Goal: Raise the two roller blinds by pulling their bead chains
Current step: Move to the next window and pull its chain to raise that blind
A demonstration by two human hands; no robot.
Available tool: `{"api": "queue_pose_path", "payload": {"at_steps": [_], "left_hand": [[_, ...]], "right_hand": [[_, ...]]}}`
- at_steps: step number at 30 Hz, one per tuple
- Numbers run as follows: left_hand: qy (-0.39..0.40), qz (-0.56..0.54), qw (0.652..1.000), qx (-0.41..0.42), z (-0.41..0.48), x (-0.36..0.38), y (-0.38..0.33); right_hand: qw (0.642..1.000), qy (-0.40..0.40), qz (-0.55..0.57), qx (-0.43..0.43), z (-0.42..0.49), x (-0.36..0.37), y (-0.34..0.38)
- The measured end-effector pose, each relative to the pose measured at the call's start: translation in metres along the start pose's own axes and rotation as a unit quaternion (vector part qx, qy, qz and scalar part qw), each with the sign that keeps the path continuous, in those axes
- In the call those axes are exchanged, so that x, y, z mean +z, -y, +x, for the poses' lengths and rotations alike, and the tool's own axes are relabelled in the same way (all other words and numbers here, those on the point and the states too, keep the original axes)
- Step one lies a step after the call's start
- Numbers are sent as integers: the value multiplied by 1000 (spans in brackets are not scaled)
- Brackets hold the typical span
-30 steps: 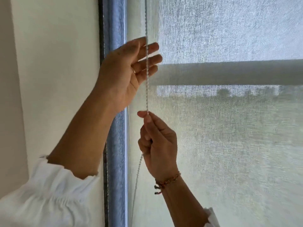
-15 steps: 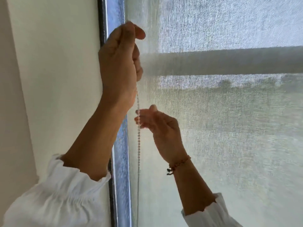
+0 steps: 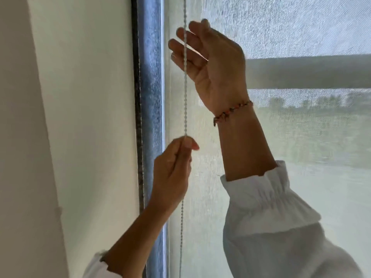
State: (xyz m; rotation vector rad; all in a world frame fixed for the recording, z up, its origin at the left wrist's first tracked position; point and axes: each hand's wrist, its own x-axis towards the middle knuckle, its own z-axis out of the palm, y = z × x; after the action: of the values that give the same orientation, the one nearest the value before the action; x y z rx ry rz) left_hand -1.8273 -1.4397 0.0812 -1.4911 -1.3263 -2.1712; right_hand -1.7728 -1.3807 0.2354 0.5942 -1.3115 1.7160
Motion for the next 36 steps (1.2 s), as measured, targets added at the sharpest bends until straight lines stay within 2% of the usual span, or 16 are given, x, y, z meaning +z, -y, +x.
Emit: {"api": "queue_pose_path", "payload": {"at_steps": [6, 9, 11, 14, 19, 24, 30, 36], "left_hand": [[0, 33, 999, -10, -10, -10, 15], [8, 67, 998, 0, -7, -10, 15], [24, 26, 999, -25, -3, -12, 14], [58, -95, 990, -89, 7, -20, 8], [63, -141, 979, -135, 35, -17, -22], [37, -184, 979, -73, 71, -7, -60], [73, -190, 978, -38, 98, -4, -84], [58, -166, 981, -77, 104, -2, -93]], "right_hand": [[999, -25, -38, 25, 5, 14, -7], [1000, -27, 9, 13, 5, 17, -11], [999, -18, 37, -10, 2, 18, -9], [997, -14, 68, -35, -2, 18, -4], [997, -17, 61, -46, -15, 19, -12], [997, -22, 74, -18, -42, 9, -40], [997, -29, 69, 4, -71, -11, -57], [998, -15, 43, 49, -95, -25, -78]]}}
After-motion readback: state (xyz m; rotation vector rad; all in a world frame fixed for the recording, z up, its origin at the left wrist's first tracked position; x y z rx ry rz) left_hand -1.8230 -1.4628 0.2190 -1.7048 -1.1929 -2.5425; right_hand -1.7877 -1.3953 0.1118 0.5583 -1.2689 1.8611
